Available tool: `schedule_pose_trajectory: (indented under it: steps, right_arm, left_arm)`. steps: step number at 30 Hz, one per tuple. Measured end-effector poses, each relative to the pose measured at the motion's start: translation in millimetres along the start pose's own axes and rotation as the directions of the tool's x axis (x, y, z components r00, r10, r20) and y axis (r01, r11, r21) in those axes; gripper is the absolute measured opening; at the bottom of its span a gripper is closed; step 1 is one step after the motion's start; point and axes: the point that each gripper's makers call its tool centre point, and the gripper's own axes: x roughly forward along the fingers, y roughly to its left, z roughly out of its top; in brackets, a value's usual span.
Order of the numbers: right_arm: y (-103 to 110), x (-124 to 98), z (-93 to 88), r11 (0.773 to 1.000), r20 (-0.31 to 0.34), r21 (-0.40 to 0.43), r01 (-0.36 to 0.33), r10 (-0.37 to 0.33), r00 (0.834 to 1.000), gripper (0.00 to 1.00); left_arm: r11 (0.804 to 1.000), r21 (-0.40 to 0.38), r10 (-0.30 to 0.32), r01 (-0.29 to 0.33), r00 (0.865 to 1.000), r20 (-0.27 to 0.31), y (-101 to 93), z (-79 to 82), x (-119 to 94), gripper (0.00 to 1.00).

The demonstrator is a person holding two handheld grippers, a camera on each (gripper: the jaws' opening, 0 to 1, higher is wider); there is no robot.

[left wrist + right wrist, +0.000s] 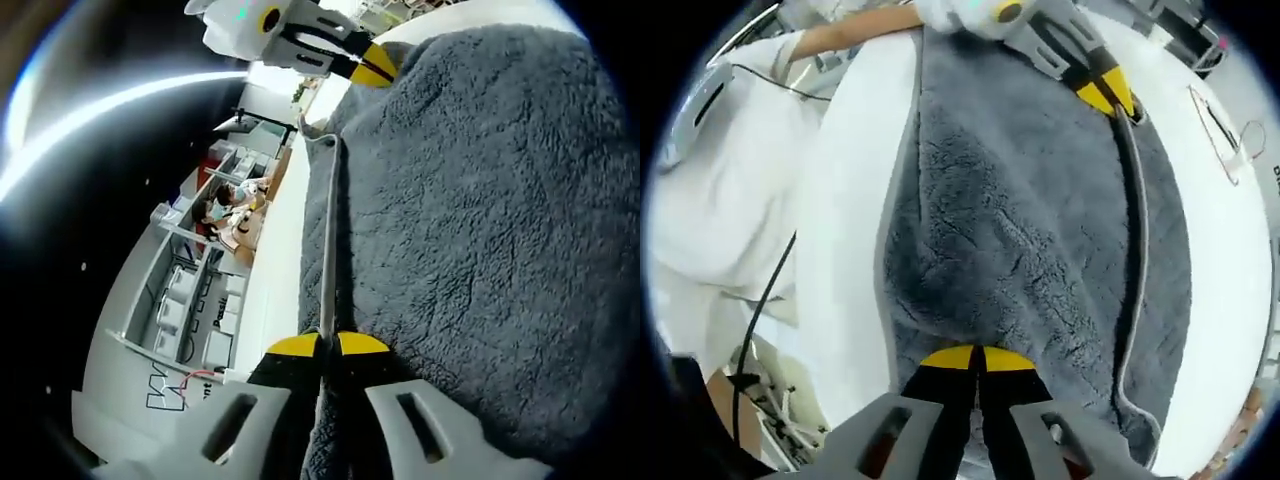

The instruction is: Open the folded towel by lifting each exposed corner and separating the folded layers until the towel lies flat within the target outline without major curled edges

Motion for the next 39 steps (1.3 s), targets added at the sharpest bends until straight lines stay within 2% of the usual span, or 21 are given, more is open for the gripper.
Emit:
schedule_pose_trajectory:
  steps: [1, 3, 5, 7, 12, 16, 18, 19, 20, 21, 22, 23, 24, 25, 27, 30, 34, 35, 36, 38, 39]
  right_arm:
    - [-0.2, 0.1, 0.2, 1.0, 0.002, 0.011, -0.002, 0.002, 1.0, 0.0]
    - [0.6, 0.9, 0.3, 0.999, -0.034, -0.05, 0.009, -0.011, 0.999, 0.0]
    - [1.0, 1.4, -0.3, 0.998, -0.106, -0.059, 0.016, -0.023, 0.994, 0.0]
    - [1.6, 2.1, 0.1, 0.993, -0.158, -0.118, -0.004, -0.014, 0.987, 0.0]
    - [2.8, 2.2, -0.5, 0.996, -0.195, -0.091, 0.011, -0.029, 0.98, 0.0]
    - [1.8, 1.6, -0.7, 0.998, -0.114, -0.022, 0.055, -0.058, 0.992, 0.0]
    - [1.5, 1.1, -0.8, 0.993, -0.073, 0.085, 0.082, -0.076, 0.994, 0.0]
    - [1.9, 0.9, -1.1, 0.992, -0.062, 0.096, 0.081, -0.075, 0.995, 0.0]
    - [1.3, 0.8, -0.4, 0.997, -0.041, 0.02, 0.08, -0.079, 0.996, 0.0]
    - [2.3, 0.1, -1.8, 0.995, -0.026, 0.037, 0.087, -0.086, 0.996, 0.0]
    - [1.9, 0.3, -0.4, 0.99, 0.006, 0.098, 0.097, -0.098, 0.995, 0.0]
    - [1.1, -0.2, -0.3, 0.966, 0.037, 0.247, 0.07, -0.082, 0.996, 0.0]
    - [1.3, -0.5, -0.4, 0.955, 0.056, 0.288, 0.068, -0.088, 0.995, 0.0]
    - [-0.7, -0.8, 0.3, 0.969, 0.089, 0.236, 0.075, -0.098, 0.991, 0.0]
    - [0.6, -1.4, -0.5, 0.979, 0.104, 0.18, 0.098, -0.118, 0.987, 0.0]
    - [2.6, -1.7, -0.9, 0.975, 0.12, 0.188, 0.121, -0.145, 0.982, 0.0]
    - [3.2, -2.6, -0.1, 0.962, 0.154, 0.207, 0.18, -0.214, 0.965, 0.0]
    - [3.1, -3.2, 2.4, 0.963, 0.187, 0.121, 0.242, -0.261, 0.947, 0.0]
    - [2.4, -3.3, 6.9, 0.957, 0.231, 0.085, 0.278, -0.291, 0.928, 0.0]
    - [4.5, -3.7, 10.1, 0.955, 0.272, 0.131, 0.267, -0.293, 0.916, 0.0]
    - [3.3, -6.3, 13.7, 0.952, 0.312, 0.15, 0.267, -0.302, 0.901, 0.0]
  left_arm:
    - [1.0, -0.001, 0.0, 0.0, 1.0, 0.0, -0.1, 0.0, 0.0, 0.04]
    - [1.0, 0.0, 0.001, -0.001, 1.0, 0.0, -0.3, 0.2, -0.3, 0.04]
    - [1.0, 0.0, 0.001, -0.001, 1.0, -0.002, 0.3, -1.4, 1.0, 0.04]
    - [1.0, -0.003, 0.002, -0.002, 1.0, -0.001, 0.3, -1.3, 0.9, 0.04]
    - [1.0, -0.002, 0.006, -0.006, 1.0, -0.002, 0.0, -0.5, 0.1, 0.04]
    - [1.0, -0.006, 0.006, -0.006, 1.0, 0.001, 0.8, -1.7, 1.1, 0.04]
    - [1.0, -0.003, 0.007, -0.007, 1.0, 0.0, 0.4, -1.1, 0.6, 0.04]
    - [1.0, -0.003, 0.007, -0.007, 1.0, 0.0, 0.3, -1.0, 0.5, 0.04]
    - [1.0, -0.002, 0.007, -0.007, 1.0, 0.0, 0.2, -0.7, 0.4, 0.04]
    - [1.0, -0.003, 0.007, -0.007, 1.0, 0.0, 0.0, -0.3, 0.1, 0.04]
    - [1.0, -0.003, 0.007, -0.007, 1.0, 0.0, -0.1, -0.2, 0.0, 0.04]
    - [1.0, -0.003, 0.007, -0.007, 1.0, 0.0, -0.2, 0.0, -0.1, 0.04]
    - [1.0, -0.003, 0.007, -0.007, 1.0, 0.0, -0.2, 0.1, -0.2, 0.04]
    - [1.0, -0.003, 0.007, -0.007, 1.0, 0.0, -0.2, 0.2, -0.3, 0.04]
    - [1.0, -0.002, 0.007, -0.007, 1.0, -0.001, 0.4, -0.9, 0.4, 0.04]
    - [1.0, -0.002, 0.008, -0.008, 1.0, -0.002, 0.6, -1.0, 0.4, 0.04]
    - [1.0, 0.004, 0.01, -0.01, 1.0, -0.005, 0.9, -1.8, 0.7, 0.04]
    - [1.0, 0.013, 0.01, -0.01, 1.0, -0.008, 1.1, -2.1, 1.1, 0.04]
    - [1.0, 0.012, 0.011, -0.011, 1.0, -0.008, 1.0, -1.8, 0.7, 0.04]
    - [1.0, 0.01, 0.012, -0.011, 1.0, -0.008, 1.4, -2.5, 1.0, 0.04]
    - [1.0, 0.01, 0.012, -0.012, 1.0, -0.007, 1.8, -3.2, 1.5, 0.04]
